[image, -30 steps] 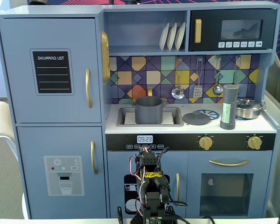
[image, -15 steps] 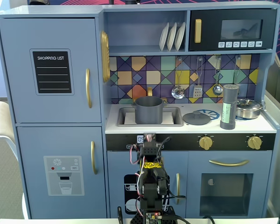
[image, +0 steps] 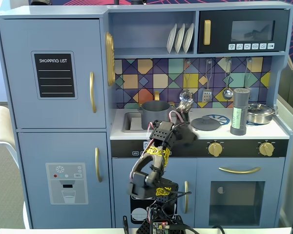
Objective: Put salt in the gray recipient
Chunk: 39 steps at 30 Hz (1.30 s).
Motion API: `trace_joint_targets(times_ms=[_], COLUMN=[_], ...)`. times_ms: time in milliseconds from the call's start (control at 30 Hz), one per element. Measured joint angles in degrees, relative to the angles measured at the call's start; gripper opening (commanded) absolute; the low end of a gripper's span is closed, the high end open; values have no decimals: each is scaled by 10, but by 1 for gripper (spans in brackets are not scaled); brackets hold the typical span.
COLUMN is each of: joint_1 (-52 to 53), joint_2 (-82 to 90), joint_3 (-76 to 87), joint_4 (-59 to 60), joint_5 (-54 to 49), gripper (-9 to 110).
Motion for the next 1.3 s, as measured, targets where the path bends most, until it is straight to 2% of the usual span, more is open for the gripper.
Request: trace_joint_targets(times_ms=[200,367,600,767,1300], joint_1=[74,106,124,127,138], joint_2=[-8,-22,-67,-119,-326], joint_3=[25,68,84,84,30], joint_4=[-233,-362,-471,-543,-696], joint_5=[-25,-30,-21,4,35], gripper=[0,1,22,42,50])
